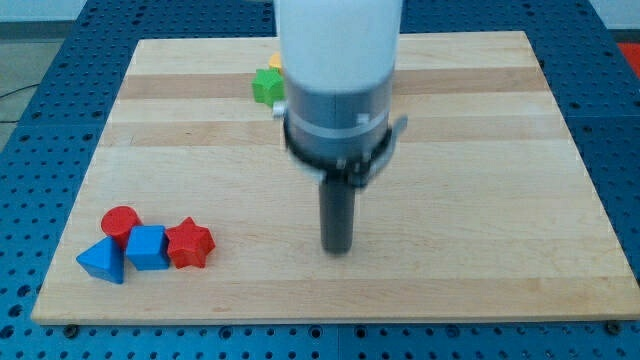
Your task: Move the red star below the yellow hexagon
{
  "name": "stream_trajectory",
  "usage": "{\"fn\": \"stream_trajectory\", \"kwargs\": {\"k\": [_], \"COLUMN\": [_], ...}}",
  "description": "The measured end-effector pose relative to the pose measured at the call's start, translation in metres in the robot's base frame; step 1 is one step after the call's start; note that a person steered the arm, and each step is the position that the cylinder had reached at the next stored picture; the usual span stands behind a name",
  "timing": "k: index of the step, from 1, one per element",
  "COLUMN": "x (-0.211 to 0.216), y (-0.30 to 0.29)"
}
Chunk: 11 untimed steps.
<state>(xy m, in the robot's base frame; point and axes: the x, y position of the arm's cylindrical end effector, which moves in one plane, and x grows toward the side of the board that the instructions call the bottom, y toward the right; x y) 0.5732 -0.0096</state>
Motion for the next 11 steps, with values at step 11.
{"fn": "stream_trajectory", "kwargs": {"k": [11], "x": [-0.111], "y": [0.059]}}
